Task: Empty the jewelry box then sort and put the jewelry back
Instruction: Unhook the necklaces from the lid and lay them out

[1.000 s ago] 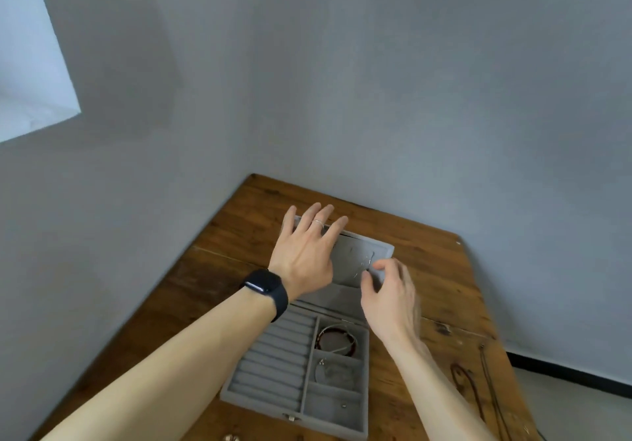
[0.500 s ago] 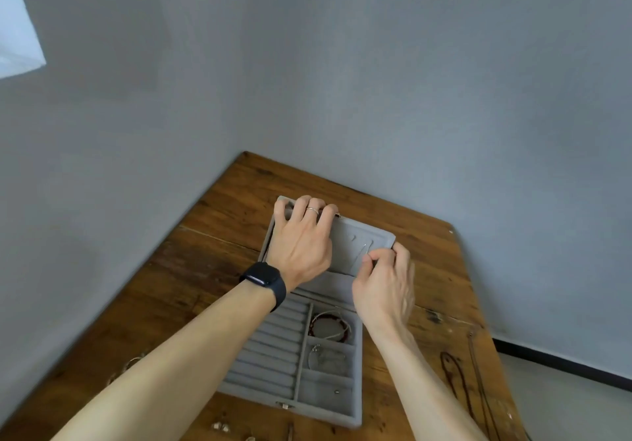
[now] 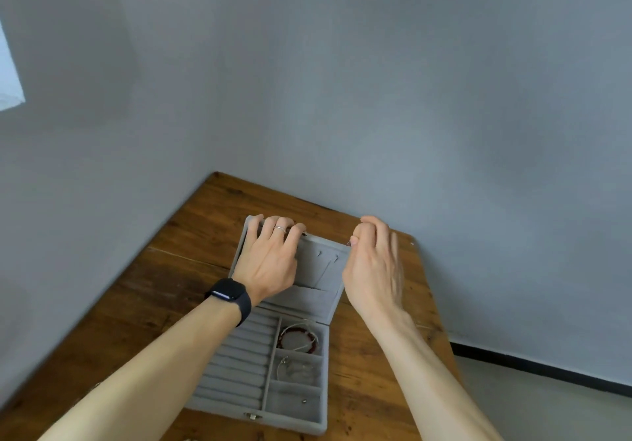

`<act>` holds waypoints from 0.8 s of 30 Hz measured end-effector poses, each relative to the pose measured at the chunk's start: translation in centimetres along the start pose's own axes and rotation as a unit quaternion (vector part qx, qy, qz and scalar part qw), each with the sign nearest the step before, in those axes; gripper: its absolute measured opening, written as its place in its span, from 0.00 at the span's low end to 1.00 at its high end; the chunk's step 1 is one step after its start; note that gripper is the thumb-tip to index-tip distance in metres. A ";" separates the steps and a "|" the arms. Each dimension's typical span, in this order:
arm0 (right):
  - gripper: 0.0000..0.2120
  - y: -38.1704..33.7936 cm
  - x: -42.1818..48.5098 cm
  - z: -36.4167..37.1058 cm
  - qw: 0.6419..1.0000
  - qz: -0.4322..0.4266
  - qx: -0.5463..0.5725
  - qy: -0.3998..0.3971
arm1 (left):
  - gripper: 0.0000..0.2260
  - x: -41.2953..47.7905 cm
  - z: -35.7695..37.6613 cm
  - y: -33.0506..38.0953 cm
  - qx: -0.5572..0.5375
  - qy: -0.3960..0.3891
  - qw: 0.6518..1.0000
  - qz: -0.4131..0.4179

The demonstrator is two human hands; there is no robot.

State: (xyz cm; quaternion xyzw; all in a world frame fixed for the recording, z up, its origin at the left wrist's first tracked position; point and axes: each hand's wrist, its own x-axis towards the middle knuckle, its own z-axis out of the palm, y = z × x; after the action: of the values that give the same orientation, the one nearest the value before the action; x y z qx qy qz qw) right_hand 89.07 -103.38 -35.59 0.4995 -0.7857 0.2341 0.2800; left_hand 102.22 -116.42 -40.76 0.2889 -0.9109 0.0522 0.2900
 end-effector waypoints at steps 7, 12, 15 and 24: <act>0.06 0.5 1.1 -0.8 0.996 0.027 -0.020 -0.079 | 0.27 -0.2 -1.2 -0.1 -0.010 -0.007 1.000 0.012; 0.07 -0.3 0.3 -1.4 0.984 0.112 0.115 -0.074 | 0.28 -0.3 -1.4 0.0 -0.010 -0.014 1.000 0.010; 0.07 -0.8 1.5 -2.0 0.951 0.202 0.235 -0.014 | 0.28 -0.3 -1.4 -0.1 -0.014 -0.022 1.000 0.008; 0.04 -1.7 2.9 -4.5 0.906 0.221 0.362 -0.011 | 0.30 -0.2 -1.7 0.3 0.004 -0.050 0.999 -0.005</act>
State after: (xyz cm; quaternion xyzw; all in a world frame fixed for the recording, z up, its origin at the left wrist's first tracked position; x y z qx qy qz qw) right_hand 90.56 -103.01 -30.16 0.3822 -0.7406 0.5525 0.0122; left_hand 103.00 -115.66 -39.47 0.2967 -0.9225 0.0396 0.2438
